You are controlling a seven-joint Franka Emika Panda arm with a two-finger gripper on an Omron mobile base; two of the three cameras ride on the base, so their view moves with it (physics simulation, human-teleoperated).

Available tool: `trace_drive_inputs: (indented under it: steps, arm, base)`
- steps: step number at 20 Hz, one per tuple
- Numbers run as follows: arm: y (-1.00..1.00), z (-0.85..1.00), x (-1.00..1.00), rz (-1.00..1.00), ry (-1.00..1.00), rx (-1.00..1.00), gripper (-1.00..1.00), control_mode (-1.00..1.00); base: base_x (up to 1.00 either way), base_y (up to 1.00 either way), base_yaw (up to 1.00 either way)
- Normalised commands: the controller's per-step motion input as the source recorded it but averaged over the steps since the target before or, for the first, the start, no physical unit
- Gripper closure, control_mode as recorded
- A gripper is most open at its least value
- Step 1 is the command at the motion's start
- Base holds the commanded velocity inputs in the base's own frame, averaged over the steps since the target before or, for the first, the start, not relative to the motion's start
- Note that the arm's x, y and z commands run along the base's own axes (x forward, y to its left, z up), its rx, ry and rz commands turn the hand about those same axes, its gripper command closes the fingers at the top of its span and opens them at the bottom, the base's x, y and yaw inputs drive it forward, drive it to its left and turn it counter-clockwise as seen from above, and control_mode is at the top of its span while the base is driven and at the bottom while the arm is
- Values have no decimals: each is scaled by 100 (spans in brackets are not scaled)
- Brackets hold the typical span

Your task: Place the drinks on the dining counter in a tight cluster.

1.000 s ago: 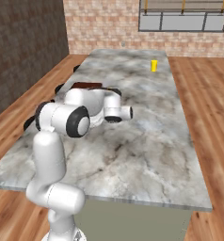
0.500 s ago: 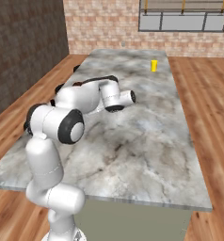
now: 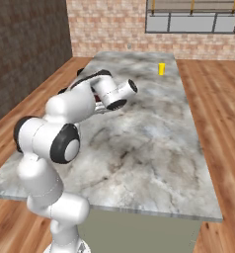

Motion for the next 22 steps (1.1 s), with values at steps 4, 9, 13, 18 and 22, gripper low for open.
trace_drive_inputs:
  steps: [4, 9, 13, 18, 22]
  arm:
    - [-14, 7, -56, -10, 11, -18, -100, -100]
    - [-5, 20, -56, -11, 9, -19, -100, -100]
    - [-4, 36, -59, -9, 11, -18, -100, -100]
    - [0, 33, -71, -8, 6, -18, -100, -100]
    - [0, 6, -66, -10, 0, -13, -100, -100]
  base:
    - [0, 0, 0]
    - [0, 0, 0]
    - [0, 0, 0]
    - [0, 0, 0]
    - [0, 0, 0]
